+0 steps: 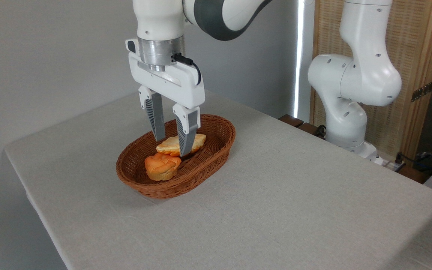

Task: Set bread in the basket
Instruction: 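Lower the bread into the basket beside the bun and open the gripper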

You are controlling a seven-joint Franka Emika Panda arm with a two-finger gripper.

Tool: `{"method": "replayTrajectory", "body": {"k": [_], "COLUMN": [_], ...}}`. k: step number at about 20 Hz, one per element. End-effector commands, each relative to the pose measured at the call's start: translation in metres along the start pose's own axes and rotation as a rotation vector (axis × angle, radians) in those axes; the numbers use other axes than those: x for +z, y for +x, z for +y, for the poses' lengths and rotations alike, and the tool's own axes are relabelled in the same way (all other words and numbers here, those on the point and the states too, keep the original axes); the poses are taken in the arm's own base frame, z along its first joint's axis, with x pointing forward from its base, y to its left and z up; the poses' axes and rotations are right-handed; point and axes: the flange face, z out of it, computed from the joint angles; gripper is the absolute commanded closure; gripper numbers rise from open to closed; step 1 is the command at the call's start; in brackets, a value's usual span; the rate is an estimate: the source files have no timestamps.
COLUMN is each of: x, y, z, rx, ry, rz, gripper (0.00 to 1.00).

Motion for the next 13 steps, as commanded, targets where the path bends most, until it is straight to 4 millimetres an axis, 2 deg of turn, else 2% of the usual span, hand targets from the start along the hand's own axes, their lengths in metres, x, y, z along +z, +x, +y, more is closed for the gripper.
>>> {"method": "replayTrajectory", "body": {"k": [1, 8, 13], "x": [-0.007, -0.008, -0.006], "y": [-0.015, -0.038, -0.041], "z": [-0.027, -0.063, -0.065], "rx": [0.04, 0.085, 0.081], "ry": [0.016, 0.01, 0.002], "rz": [-0.001, 0.004, -0.005], "gripper": [0.0, 0.0, 0.0]}}
